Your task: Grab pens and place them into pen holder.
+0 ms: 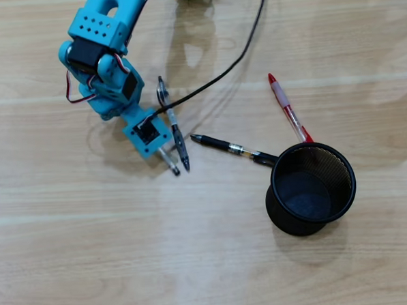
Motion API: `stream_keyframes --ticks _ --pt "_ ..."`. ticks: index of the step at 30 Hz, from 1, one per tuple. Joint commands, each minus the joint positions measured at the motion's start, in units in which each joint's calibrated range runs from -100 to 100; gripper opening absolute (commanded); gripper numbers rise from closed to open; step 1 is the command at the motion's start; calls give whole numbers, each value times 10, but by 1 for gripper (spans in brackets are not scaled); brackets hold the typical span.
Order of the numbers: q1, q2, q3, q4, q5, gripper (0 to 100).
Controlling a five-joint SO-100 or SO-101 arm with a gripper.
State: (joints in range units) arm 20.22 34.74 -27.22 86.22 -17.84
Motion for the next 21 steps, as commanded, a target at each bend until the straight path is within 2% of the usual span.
stream_keyframes --ticks 1,6,21 --pt "-2 -122 -67 24 3 2" --pt "-29 -174 -135 17 3 2" --pt "-180 -181 -309 24 -8 2"
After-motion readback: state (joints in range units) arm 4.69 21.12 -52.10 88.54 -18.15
